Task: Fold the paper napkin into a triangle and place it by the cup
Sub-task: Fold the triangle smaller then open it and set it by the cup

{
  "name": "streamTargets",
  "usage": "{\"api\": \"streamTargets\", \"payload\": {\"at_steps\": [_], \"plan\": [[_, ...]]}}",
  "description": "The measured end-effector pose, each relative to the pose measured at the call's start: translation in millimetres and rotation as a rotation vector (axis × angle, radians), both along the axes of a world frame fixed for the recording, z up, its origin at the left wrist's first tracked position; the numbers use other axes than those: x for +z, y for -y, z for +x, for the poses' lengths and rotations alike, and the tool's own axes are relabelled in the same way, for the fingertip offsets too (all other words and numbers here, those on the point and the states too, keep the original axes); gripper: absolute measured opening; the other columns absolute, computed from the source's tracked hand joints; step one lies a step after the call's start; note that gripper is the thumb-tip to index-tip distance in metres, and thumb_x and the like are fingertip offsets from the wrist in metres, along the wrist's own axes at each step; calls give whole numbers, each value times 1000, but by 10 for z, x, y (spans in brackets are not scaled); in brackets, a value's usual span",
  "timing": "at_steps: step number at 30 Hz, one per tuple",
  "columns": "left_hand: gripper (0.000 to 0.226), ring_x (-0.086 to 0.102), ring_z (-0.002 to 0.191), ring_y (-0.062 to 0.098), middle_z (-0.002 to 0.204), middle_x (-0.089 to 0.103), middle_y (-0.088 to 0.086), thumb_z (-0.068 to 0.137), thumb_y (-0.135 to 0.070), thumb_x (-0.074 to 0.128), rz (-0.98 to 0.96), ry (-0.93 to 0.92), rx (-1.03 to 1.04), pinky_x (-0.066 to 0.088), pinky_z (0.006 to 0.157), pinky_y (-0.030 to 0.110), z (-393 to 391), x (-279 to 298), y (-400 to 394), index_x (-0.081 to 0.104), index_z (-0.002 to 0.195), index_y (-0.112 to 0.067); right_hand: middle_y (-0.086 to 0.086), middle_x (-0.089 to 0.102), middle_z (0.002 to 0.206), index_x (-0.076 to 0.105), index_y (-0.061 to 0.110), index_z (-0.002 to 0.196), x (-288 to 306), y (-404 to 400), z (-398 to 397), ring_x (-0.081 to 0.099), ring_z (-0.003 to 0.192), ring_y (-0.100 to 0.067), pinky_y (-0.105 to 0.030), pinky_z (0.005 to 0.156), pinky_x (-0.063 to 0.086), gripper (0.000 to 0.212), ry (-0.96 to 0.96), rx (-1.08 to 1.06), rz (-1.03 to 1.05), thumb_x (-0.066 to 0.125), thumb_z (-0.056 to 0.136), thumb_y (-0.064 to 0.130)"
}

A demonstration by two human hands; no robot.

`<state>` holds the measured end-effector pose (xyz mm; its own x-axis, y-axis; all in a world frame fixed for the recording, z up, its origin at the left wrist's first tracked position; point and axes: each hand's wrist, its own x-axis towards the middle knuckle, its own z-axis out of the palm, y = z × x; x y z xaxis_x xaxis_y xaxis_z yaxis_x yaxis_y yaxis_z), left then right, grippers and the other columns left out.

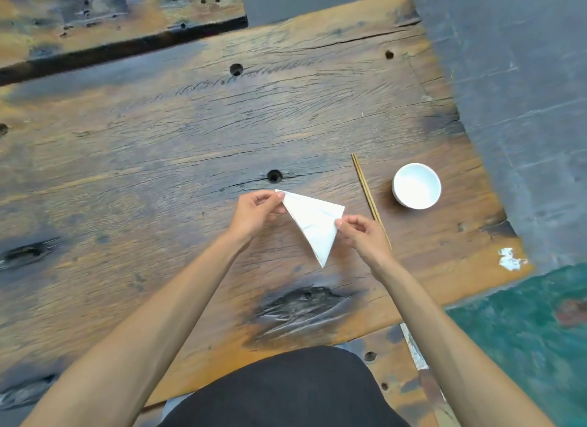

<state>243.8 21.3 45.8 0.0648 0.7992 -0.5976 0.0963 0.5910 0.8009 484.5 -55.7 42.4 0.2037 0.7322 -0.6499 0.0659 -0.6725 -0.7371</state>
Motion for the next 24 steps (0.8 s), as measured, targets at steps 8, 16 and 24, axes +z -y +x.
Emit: {"api": "streamTargets", "payload": {"at_steps": [8,16,24], "plan": [[12,67,65,4,84,75,3,96,-22,70,-55,-181,-116,50,61,19,528,-334,-247,74,94,-10,8,75,85,77,17,92,-410,103,290,67,80,-4,-19,71,51,15,246,111,-53,71,96,31],[26,66,74,13,94,76,12,99,-29,65,-82,-273,-265,51,73,28,839,-691,-409,73,102,-4,13,68,81,70,27,88,-666,-17,490,63,81,-7,-24,64,44,20,462,158,-168,65,98,43],[28,61,99,19,106,68,0,104,-36,47,219,-649,-514,53,86,42,834,-737,-441,67,111,-17,11,67,84,74,22,103,-646,-20,539,62,77,-5,-21,62,48,22,605,224,-61,61,101,40]]}}
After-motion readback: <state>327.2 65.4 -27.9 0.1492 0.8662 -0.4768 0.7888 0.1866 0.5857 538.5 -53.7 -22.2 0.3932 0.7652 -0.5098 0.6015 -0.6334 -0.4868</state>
